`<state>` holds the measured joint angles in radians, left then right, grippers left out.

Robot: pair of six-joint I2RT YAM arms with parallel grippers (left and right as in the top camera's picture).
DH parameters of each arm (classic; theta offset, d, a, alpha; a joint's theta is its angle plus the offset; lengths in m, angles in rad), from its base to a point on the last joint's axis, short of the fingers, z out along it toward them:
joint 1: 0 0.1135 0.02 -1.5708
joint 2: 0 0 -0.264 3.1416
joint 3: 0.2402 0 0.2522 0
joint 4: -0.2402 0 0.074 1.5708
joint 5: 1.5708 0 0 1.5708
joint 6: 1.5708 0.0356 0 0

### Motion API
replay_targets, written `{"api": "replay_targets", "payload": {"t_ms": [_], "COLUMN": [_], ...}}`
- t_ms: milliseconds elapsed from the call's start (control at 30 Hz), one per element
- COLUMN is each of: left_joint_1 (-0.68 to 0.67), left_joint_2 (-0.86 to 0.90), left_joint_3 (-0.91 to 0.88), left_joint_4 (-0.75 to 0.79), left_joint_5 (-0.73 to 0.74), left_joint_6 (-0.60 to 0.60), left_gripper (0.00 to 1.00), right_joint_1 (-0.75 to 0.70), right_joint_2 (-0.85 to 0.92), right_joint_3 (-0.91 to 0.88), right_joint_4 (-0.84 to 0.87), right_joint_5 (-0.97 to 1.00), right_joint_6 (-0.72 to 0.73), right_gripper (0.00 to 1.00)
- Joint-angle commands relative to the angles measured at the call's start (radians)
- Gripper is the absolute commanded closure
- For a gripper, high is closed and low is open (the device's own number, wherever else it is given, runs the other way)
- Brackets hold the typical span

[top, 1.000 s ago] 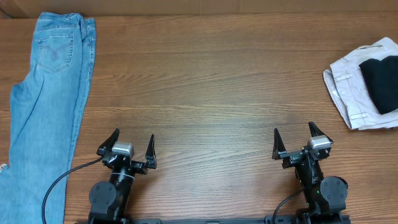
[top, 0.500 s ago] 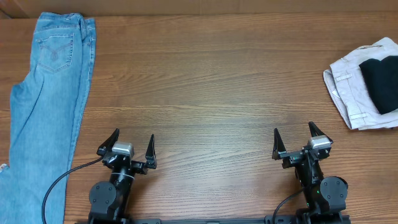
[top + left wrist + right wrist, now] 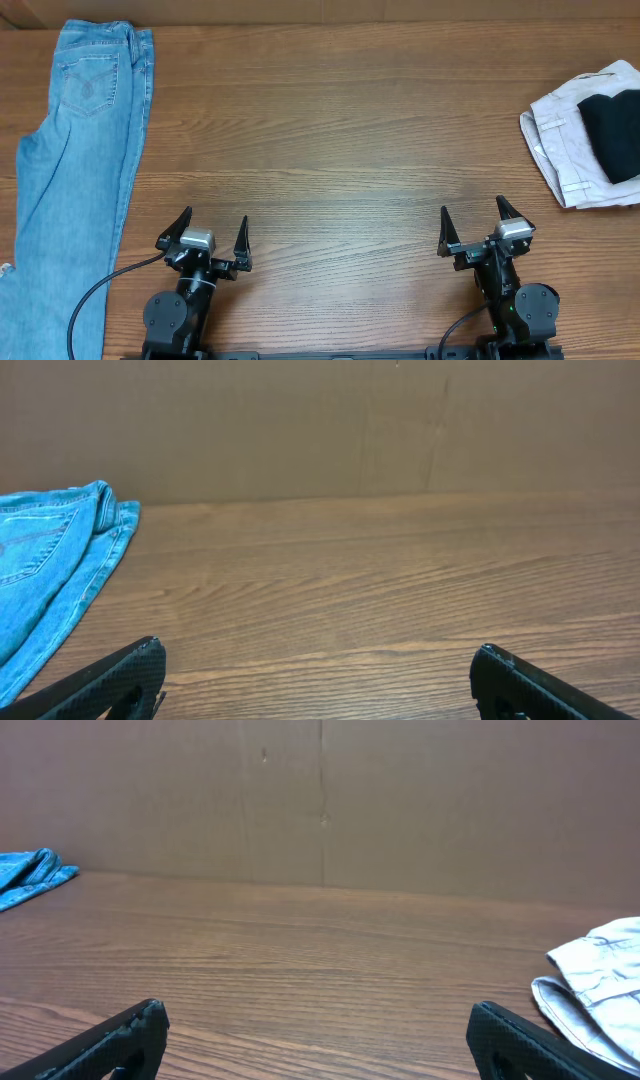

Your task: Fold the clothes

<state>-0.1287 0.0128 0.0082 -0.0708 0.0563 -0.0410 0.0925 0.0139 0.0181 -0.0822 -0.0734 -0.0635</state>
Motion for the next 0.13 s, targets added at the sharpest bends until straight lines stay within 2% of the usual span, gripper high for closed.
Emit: {"api": "replay_targets", "payload": {"t_ms": [0,100], "left_joint_1": [0.006,0.006], "left_joint_2": [-0.008,-0.008], "left_joint_3": [-0.003,-0.003], "left_joint_4": [0.000,0.000], "left_joint_5": [0.011,0.011], "left_joint_6": [0.019,0.019], "left_gripper": [0.00,0.00], "right_joint_1": [0.005,0.005], "right_joint_2": [-0.011,-0.011], "right_joint_3": [-0.010,-0.010], "right_joint_4": [0.005,0.005], "right_joint_5": [0.006,0.006], "right_joint_6": [-0.004,-0.005], "right_gripper": [0.00,0.00]}}
